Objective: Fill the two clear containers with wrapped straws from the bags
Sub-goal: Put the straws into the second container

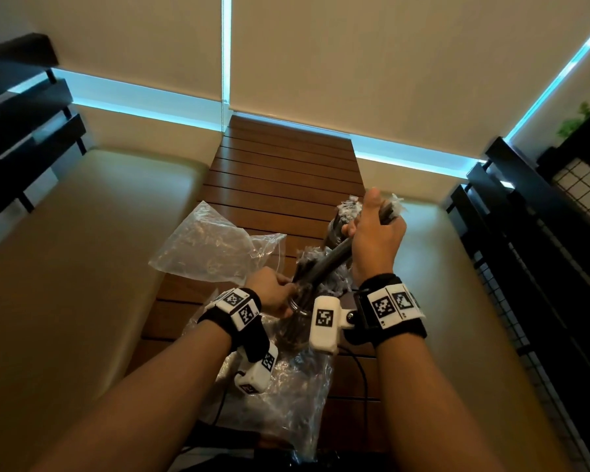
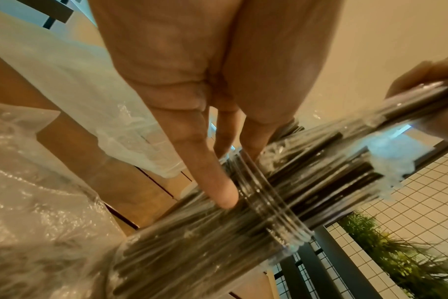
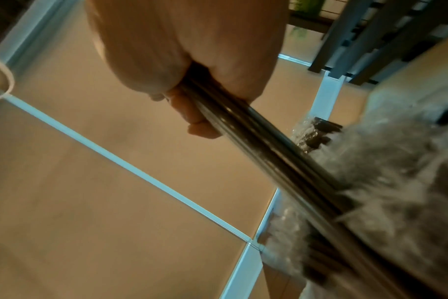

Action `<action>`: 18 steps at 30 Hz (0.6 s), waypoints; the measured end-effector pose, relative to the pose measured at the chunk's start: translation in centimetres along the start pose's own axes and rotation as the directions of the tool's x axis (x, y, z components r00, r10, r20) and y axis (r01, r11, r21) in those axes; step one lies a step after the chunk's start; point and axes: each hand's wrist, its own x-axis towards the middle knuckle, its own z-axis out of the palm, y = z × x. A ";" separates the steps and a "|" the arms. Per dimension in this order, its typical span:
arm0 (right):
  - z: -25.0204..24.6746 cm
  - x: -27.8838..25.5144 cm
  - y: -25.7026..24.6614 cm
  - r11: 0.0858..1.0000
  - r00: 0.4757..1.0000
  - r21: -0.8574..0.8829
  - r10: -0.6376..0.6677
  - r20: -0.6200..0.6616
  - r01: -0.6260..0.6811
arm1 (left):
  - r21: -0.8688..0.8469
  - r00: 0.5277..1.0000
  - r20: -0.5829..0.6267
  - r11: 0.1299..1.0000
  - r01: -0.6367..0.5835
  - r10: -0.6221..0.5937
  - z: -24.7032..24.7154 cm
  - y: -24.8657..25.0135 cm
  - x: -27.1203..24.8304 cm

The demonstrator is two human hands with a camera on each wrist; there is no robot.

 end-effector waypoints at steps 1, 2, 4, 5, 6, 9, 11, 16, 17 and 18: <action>0.1 0.1 0.4 0.998 0.999 -0.058 -0.036 0.036 0.039 | -0.006 1.000 0.013 1.000 -0.003 0.003 0.0 0.0 0.1; 0.2 0.1 0.8 0.992 0.995 -0.098 -0.070 0.067 0.076 | -0.015 1.000 0.023 1.000 -0.002 0.003 0.0 0.0 0.3; 0.4 0.2 1.7 0.979 0.989 -0.159 -0.111 0.103 0.126 | -0.020 1.000 0.028 1.000 0.006 -0.005 -0.2 0.0 0.4; 0.5 0.2 2.1 0.973 0.986 -0.189 -0.114 0.119 0.135 | -0.010 1.000 0.027 1.000 0.007 -0.007 -0.3 0.0 0.4; 0.6 0.1 2.7 0.966 0.983 -0.213 -0.115 0.143 0.144 | 0.001 1.000 0.027 1.000 0.007 -0.007 -0.4 0.1 0.4; 0.2 -0.3 5.0 0.923 0.950 -0.312 -0.139 0.279 0.227 | -0.013 0.999 -0.048 1.000 -0.001 0.000 -0.4 0.1 0.4; -0.5 -0.4 7.0 0.819 0.910 -0.466 -0.151 0.387 0.334 | -0.029 0.998 -0.053 0.999 0.016 -0.017 -0.5 0.0 0.5; -1.4 -0.5 8.7 0.589 0.878 -0.670 -0.160 0.450 0.451 | -0.001 0.999 -0.042 1.000 0.019 -0.019 -0.7 -0.2 0.7; -1.4 -0.5 8.4 0.609 0.877 -0.653 -0.162 0.453 0.450 | 0.011 0.998 -0.066 1.000 0.009 -0.008 -0.6 -0.2 0.8; -1.4 -0.4 8.0 0.641 0.876 -0.625 -0.167 0.453 0.446 | 0.024 0.996 -0.086 1.000 0.001 0.001 -0.5 -0.3 0.9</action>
